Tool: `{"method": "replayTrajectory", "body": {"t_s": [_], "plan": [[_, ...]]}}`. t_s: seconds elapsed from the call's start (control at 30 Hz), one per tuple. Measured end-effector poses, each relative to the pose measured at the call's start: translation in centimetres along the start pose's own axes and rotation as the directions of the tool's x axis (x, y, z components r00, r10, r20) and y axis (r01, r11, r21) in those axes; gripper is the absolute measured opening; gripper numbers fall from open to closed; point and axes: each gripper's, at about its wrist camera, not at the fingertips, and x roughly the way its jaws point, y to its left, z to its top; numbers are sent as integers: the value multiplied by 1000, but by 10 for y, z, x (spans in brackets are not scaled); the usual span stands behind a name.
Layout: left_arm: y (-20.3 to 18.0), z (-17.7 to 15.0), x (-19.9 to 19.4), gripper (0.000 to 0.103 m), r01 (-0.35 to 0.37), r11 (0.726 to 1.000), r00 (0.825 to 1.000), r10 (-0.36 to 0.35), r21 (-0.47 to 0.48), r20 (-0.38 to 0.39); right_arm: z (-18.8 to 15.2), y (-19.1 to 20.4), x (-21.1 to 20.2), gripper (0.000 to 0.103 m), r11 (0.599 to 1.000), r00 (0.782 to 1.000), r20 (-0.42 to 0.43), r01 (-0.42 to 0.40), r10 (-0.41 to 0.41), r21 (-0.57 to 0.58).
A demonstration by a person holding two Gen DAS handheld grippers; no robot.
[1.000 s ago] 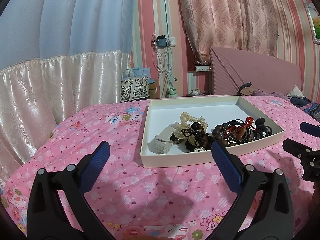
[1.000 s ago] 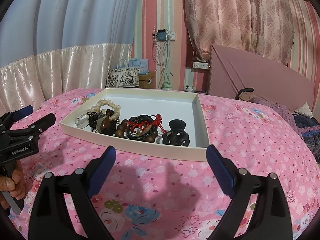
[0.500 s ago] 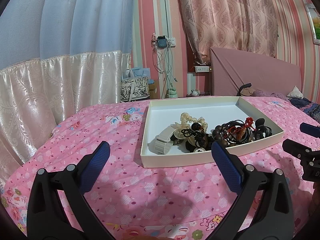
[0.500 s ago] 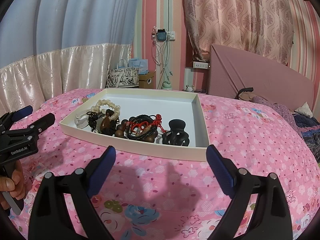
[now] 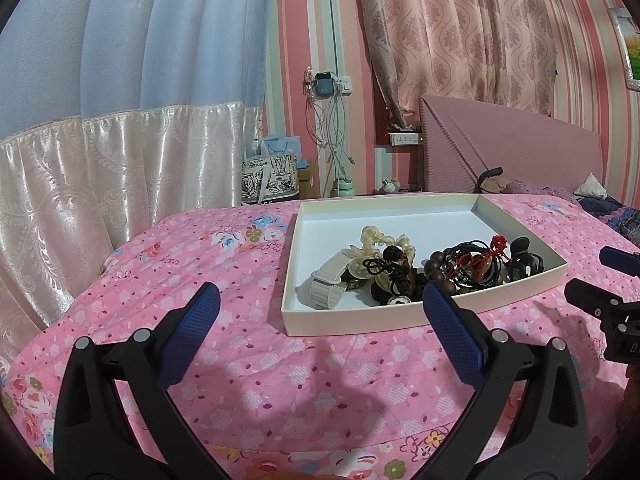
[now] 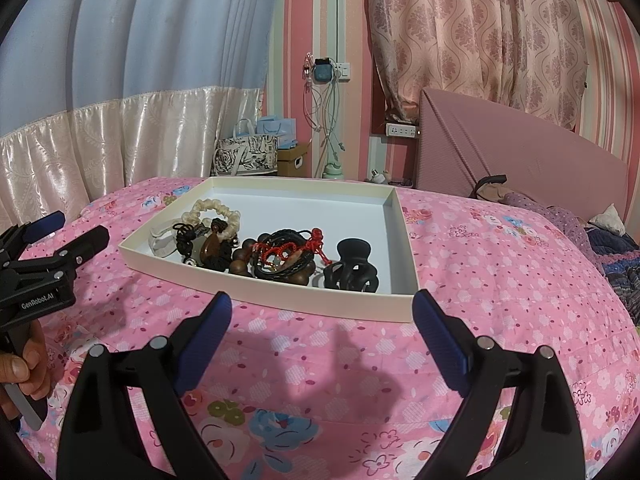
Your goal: Organize jewelry
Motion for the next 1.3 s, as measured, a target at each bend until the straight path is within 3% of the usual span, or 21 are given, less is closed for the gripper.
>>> {"method": "replayTrajectory", "body": {"t_s": [1.3], "plan": [[1, 1, -1, 100, -1, 1000, 1000, 1, 1, -1, -1, -1, 1, 92, 1000, 1000, -2, 3, -3, 12]]}}
